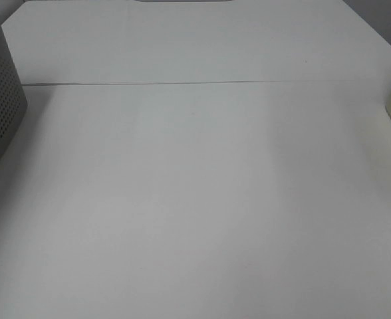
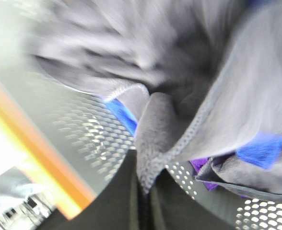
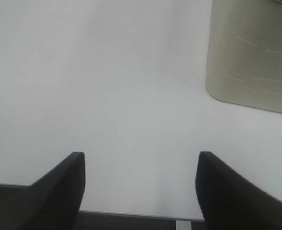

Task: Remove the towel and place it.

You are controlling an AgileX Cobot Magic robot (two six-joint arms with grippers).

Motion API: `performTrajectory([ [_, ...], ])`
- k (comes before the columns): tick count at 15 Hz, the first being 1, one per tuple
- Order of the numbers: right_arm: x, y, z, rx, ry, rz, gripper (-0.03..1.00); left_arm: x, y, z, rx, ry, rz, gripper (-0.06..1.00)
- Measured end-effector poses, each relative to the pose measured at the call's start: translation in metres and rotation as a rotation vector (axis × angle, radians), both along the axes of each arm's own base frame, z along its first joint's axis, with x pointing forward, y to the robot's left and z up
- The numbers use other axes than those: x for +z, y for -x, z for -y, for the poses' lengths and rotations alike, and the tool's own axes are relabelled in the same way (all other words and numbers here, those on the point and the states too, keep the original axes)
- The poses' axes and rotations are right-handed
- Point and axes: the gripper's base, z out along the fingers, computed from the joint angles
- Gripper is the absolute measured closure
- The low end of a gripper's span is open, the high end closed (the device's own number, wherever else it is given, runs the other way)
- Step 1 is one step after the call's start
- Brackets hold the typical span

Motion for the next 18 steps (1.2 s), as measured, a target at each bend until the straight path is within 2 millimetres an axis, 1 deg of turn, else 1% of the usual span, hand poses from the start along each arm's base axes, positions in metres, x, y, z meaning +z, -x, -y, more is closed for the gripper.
performTrajectory([
  [1, 0.000, 0.000, 0.000, 0.000, 0.000, 0.000, 0.31, 0.024, 0.004, 0.015, -0.027, 0.002, 0.068, 0.94],
  [3, 0.000, 0.000, 0.000, 0.000, 0.000, 0.000, 0.31, 0.070, 0.021, 0.042, -0.072, 0.009, 0.199, 0.94],
  [4, 0.000, 0.000, 0.000, 0.000, 0.000, 0.000, 0.31, 0.079, 0.025, 0.046, -0.077, 0.012, 0.225, 0.94],
  [5, 0.000, 0.000, 0.000, 0.000, 0.000, 0.000, 0.31, 0.097, 0.036, 0.058, -0.090, 0.020, 0.282, 0.94],
  [6, 0.000, 0.000, 0.000, 0.000, 0.000, 0.000, 0.31, 0.130, 0.062, 0.083, -0.145, 0.033, 0.373, 0.94],
  [8, 0.000, 0.000, 0.000, 0.000, 0.000, 0.000, 0.31, 0.153, 0.088, 0.114, -0.211, 0.075, 0.449, 0.94],
  [9, 0.000, 0.000, 0.000, 0.000, 0.000, 0.000, 0.31, 0.159, 0.095, 0.122, -0.229, 0.092, 0.471, 0.94],
  [11, 0.000, 0.000, 0.000, 0.000, 0.000, 0.000, 0.31, 0.180, 0.121, 0.148, -0.305, 0.141, 0.555, 0.94],
  [12, 0.000, 0.000, 0.000, 0.000, 0.000, 0.000, 0.31, 0.185, 0.130, 0.161, -0.353, 0.156, 0.572, 0.94],
  [13, 0.000, 0.000, 0.000, 0.000, 0.000, 0.000, 0.31, 0.188, 0.137, 0.173, -0.396, 0.171, 0.579, 0.94],
  [14, 0.000, 0.000, 0.000, 0.000, 0.000, 0.000, 0.31, 0.188, 0.139, 0.180, -0.419, 0.177, 0.577, 0.94],
  [15, 0.000, -0.001, 0.000, 0.002, -0.002, -0.004, 0.31, 0.186, 0.146, 0.203, -0.498, 0.196, 0.567, 0.94],
  [16, 0.001, -0.004, -0.002, 0.016, -0.009, -0.019, 0.31, 0.186, 0.150, 0.213, -0.529, 0.213, 0.565, 0.94],
  [18, 0.014, -0.023, -0.015, 0.139, -0.068, -0.009, 0.31, 0.185, 0.164, 0.240, -0.551, 0.305, 0.553, 0.94],
])
